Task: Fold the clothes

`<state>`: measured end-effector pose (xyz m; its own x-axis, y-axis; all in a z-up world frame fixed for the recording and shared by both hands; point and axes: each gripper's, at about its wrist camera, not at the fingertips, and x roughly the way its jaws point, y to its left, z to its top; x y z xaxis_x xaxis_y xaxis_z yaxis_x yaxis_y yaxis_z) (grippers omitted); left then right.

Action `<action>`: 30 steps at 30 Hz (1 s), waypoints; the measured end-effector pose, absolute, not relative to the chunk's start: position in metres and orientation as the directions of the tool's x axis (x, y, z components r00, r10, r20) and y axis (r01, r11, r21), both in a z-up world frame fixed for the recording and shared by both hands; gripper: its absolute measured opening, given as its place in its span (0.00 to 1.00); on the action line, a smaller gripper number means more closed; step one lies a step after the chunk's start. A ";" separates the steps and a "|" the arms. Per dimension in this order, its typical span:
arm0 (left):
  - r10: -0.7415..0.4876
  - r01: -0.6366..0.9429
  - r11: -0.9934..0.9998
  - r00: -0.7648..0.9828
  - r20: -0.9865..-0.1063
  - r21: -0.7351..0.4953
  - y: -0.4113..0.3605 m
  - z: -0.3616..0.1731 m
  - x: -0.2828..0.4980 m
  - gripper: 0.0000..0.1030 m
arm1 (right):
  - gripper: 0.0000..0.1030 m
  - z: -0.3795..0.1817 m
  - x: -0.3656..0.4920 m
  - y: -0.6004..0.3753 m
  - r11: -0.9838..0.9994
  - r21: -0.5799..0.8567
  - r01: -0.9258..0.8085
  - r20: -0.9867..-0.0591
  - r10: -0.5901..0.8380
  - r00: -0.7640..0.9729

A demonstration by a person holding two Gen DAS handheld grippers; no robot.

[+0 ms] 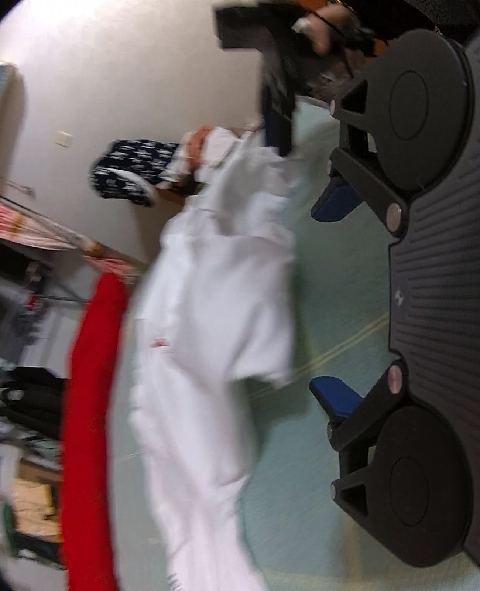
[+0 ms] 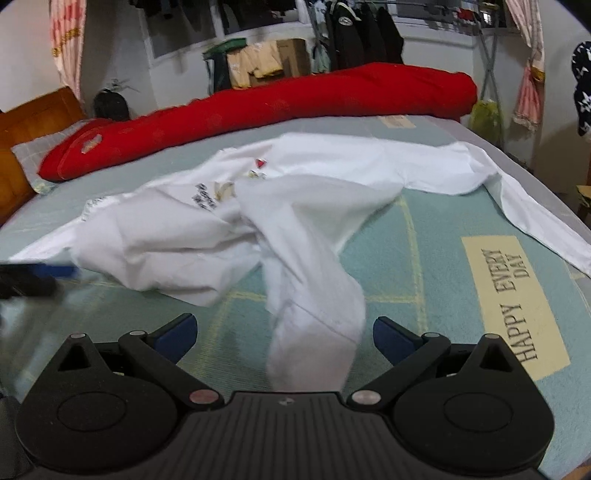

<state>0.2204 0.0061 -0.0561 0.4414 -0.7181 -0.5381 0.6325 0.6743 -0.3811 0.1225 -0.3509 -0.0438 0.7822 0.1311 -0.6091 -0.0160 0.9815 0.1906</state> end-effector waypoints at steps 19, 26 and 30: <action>-0.704 0.524 0.710 0.555 -0.443 -0.471 -0.018 -0.056 0.363 0.87 | 1.00 -0.056 0.227 -0.354 0.973 0.117 -0.200 -0.625 0.228 0.747; -0.696 0.513 0.718 0.536 -0.478 -0.471 -0.013 -0.066 0.352 0.88 | 1.00 -0.060 0.235 -0.368 0.979 0.158 -0.127 -0.639 0.199 0.743; -0.729 0.546 0.685 0.507 -0.460 -0.483 0.011 -0.063 0.319 0.88 | 1.00 -0.053 0.206 -0.361 0.980 0.164 -0.109 -0.635 0.189 0.749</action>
<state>0.3192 0.0109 -0.0635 0.5071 -0.7287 -0.4603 0.5458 0.6848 -0.4828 0.2061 -0.3612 -0.0534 0.7488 0.1894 -0.6352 -0.1089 0.9804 0.1640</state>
